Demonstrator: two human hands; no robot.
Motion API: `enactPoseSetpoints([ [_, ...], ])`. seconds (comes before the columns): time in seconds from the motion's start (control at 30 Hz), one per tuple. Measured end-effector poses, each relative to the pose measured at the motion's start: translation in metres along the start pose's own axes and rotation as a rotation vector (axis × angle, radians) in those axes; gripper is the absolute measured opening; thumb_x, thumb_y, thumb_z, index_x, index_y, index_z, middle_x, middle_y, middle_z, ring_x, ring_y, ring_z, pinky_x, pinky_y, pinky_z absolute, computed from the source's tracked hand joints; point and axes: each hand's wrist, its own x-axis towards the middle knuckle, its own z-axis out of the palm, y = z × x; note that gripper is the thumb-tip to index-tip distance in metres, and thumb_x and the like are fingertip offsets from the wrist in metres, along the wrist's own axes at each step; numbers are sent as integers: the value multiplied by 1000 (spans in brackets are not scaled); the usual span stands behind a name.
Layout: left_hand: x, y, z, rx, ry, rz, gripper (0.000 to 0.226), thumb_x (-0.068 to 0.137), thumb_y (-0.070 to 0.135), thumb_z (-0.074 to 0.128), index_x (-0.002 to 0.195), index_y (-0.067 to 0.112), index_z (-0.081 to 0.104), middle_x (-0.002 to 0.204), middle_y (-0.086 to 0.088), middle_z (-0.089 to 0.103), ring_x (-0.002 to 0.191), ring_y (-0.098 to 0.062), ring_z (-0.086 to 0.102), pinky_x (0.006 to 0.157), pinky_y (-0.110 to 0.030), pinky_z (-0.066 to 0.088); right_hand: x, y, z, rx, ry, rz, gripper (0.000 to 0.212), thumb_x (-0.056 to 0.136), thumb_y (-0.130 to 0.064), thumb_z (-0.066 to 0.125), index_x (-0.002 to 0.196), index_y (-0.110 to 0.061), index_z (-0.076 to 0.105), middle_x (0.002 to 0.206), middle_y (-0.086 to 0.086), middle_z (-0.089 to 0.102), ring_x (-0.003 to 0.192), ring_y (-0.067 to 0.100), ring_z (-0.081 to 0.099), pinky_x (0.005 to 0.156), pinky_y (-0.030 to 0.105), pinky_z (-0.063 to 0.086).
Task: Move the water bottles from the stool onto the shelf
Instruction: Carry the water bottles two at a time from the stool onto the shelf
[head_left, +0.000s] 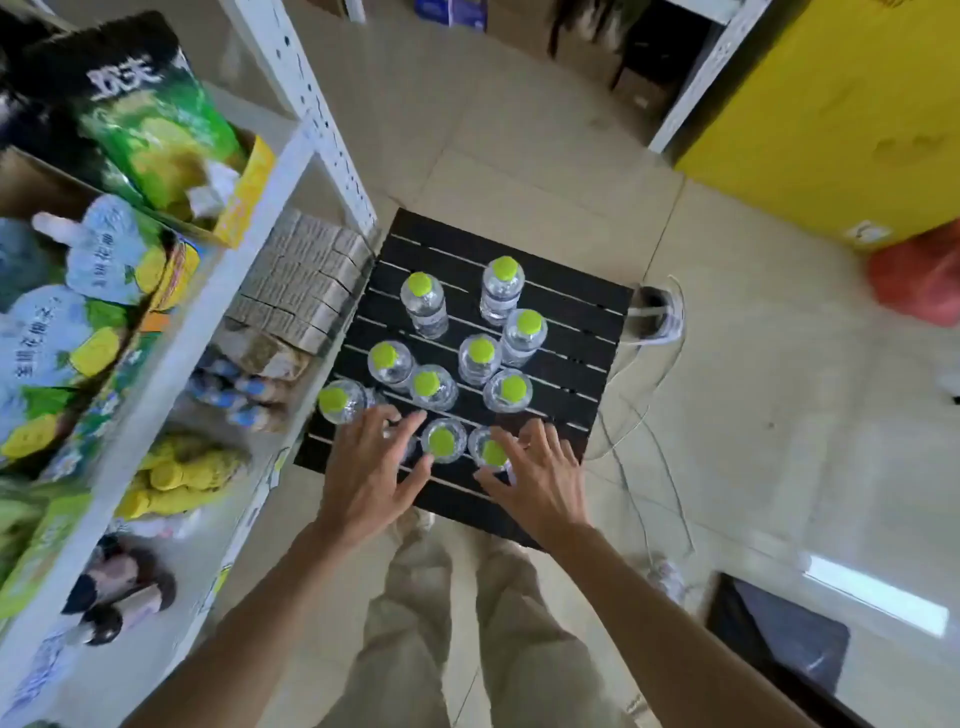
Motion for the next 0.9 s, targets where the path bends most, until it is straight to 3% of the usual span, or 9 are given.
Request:
enactPoseSetpoints([
  [0.1, 13, -8, 15, -21, 53, 184, 46, 90, 43, 64, 123, 12, 70, 99, -11, 58, 90, -30, 57, 76, -42, 48, 9, 1, 15, 35, 78, -43, 43, 91, -58, 67, 121, -27, 69, 100, 2, 58, 87, 24, 62, 66, 38, 56],
  [0.27, 16, -26, 41, 15, 54, 325, 42, 91, 43, 68, 120, 14, 75, 84, -6, 58, 72, -26, 57, 66, -39, 42, 16, -6, 29, 35, 278, -34, 19, 97, -40, 70, 91, -22, 72, 77, -1, 57, 55, 24, 55, 49, 36, 50],
  [0.5, 23, -29, 53, -13, 134, 474, 38, 91, 39, 73, 124, 21, 76, 76, -2, 55, 59, -22, 56, 59, -36, 42, 15, -1, 41, 29, 503, 47, 30, 91, -35, 79, 71, -15, 69, 63, 1, 57, 50, 24, 53, 47, 34, 44],
  [0.7, 19, -25, 65, 16, 200, 427, 18, 94, 35, 72, 100, 20, 80, 72, -2, 60, 60, -26, 62, 61, -37, 37, 10, -1, 49, -6, 529, 101, 33, 90, -37, 79, 71, -13, 69, 63, 2, 58, 56, 27, 54, 48, 35, 46],
  [0.9, 21, -20, 68, 47, 305, 292, 23, 93, 38, 77, 90, 15, 81, 69, 1, 68, 57, -26, 62, 54, -37, 44, 9, 2, 49, -18, 533, 163, 46, 90, -45, 77, 63, -13, 58, 57, 1, 54, 54, 28, 51, 47, 35, 44],
])
